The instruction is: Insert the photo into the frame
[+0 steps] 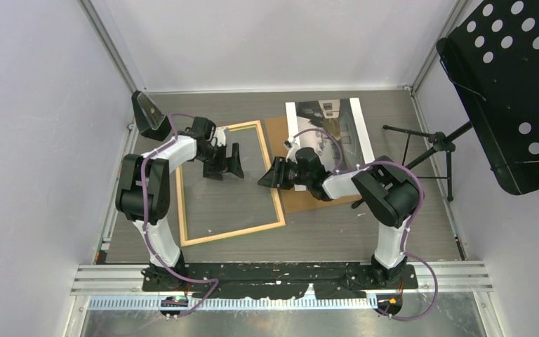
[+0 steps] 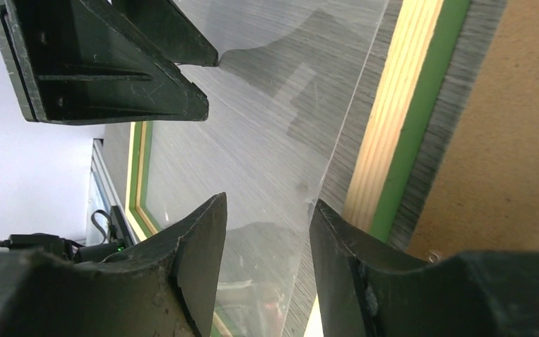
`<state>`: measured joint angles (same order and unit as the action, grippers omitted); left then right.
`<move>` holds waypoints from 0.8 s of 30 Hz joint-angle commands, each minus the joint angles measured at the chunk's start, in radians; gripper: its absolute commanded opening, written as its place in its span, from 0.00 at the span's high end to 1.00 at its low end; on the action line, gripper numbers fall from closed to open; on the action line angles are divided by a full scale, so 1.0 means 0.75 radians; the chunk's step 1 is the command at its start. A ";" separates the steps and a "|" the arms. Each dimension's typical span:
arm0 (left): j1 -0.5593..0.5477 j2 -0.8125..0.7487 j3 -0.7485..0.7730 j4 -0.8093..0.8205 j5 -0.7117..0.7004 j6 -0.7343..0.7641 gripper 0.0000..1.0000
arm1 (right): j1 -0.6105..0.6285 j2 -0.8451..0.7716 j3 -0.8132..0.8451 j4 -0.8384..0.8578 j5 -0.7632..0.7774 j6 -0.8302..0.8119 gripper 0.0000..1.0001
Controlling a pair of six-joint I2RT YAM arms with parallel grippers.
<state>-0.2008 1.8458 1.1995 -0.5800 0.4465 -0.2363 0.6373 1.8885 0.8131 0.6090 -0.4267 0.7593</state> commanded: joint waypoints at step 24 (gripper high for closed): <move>-0.005 0.027 0.011 0.019 -0.011 0.006 0.05 | -0.062 -0.296 -0.022 -0.112 0.106 -0.328 0.46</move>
<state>-0.2008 1.8465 1.1999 -0.5797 0.4461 -0.2359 0.5995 1.7222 0.8001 0.5209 -0.3706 0.5812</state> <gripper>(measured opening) 0.953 0.535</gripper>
